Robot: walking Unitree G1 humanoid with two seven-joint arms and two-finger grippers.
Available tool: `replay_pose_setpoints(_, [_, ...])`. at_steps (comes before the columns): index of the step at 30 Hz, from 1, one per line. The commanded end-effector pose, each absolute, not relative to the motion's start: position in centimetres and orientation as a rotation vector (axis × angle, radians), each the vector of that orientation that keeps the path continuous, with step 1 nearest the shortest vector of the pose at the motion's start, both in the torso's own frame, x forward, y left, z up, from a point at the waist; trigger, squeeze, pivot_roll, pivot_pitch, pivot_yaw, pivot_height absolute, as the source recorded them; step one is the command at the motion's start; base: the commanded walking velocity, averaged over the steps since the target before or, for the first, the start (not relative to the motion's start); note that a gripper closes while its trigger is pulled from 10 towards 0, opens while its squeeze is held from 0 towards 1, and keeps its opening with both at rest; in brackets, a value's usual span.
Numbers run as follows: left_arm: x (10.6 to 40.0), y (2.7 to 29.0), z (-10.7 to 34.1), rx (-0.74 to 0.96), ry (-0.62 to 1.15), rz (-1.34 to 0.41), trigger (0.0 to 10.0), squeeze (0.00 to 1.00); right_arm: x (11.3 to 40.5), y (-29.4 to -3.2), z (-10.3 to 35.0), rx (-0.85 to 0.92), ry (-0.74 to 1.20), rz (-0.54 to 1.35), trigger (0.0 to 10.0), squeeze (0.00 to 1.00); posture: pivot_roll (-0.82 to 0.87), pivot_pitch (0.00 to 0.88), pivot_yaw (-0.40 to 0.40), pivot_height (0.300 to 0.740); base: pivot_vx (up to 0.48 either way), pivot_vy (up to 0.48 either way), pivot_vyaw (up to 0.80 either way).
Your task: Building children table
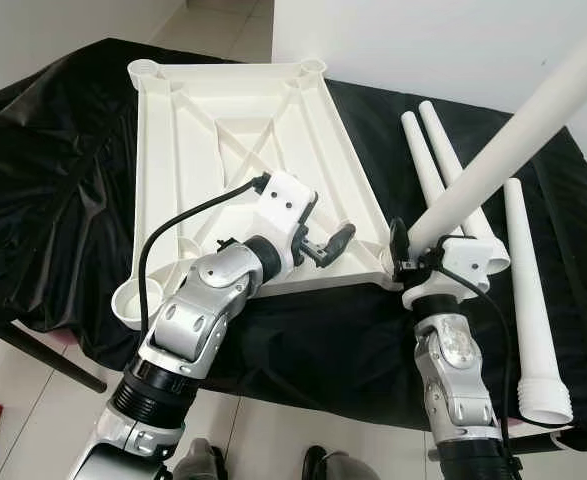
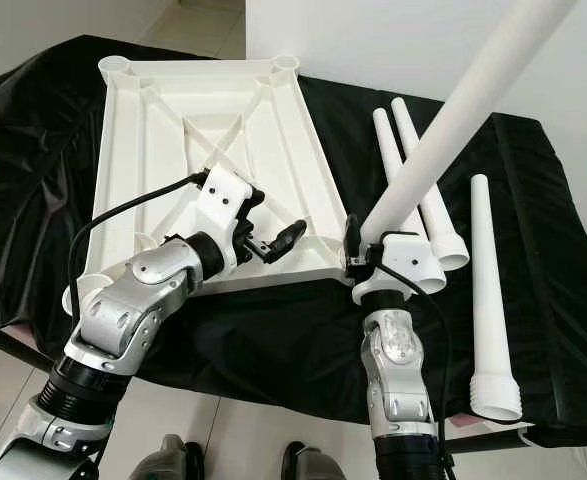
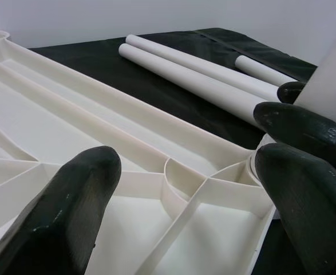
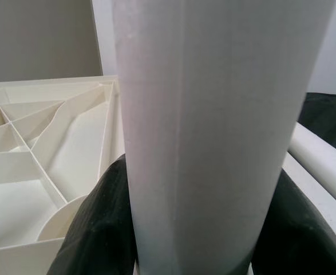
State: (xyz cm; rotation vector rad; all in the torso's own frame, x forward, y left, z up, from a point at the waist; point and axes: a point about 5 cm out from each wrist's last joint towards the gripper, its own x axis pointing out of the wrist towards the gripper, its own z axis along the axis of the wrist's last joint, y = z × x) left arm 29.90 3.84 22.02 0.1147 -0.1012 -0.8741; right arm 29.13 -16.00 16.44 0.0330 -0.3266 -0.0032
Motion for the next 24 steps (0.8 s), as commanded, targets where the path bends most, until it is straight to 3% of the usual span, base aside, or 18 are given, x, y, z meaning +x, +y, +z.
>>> replay_pose_setpoints(1, [29.6, 3.6, 22.2, 0.113, -0.106, -0.889, 10.0, 0.00, 29.2, -16.8, 14.2, 0.021, -0.202, -0.039, 10.0, 0.00, 0.06, 0.169, -0.024, 0.740, 0.000, 0.000, 0.00])
replay_pose_setpoints(24, [29.5, 3.6, 22.4, 0.105, -0.112, -0.881, 10.0, 0.00, 31.1, -16.6, 14.8, -0.039, -0.101, -0.005, 10.0, 0.00, 0.06, 0.172, -0.035, 0.740, 0.000, 0.000, 0.00])
